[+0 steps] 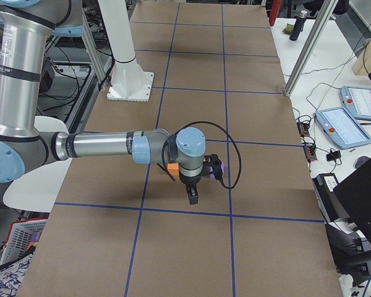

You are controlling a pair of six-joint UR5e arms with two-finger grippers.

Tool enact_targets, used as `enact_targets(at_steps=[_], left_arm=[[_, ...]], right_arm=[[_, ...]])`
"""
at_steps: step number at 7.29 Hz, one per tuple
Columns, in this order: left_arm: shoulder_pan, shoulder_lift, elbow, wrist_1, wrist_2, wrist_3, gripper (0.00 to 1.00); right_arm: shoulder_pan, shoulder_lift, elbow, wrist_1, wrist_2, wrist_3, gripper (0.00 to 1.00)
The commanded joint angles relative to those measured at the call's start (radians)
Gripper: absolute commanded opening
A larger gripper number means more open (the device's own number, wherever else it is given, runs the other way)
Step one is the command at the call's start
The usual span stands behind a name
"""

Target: Place blue block between orange and purple blocks

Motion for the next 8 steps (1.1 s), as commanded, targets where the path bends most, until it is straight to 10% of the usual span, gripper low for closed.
enact_targets(at_steps=[1,8], left_arm=[[-0.001,-0.001,-0.005,-0.001,0.001,0.006,1.0],[-0.001,0.008,0.0,0.0,0.012,0.002,1.0]], right_arm=[[0.011,-0.007,0.009,-0.002,0.008,0.014,1.0],[0.011,0.005,0.024,0.002,0.024,0.079,1.0]])
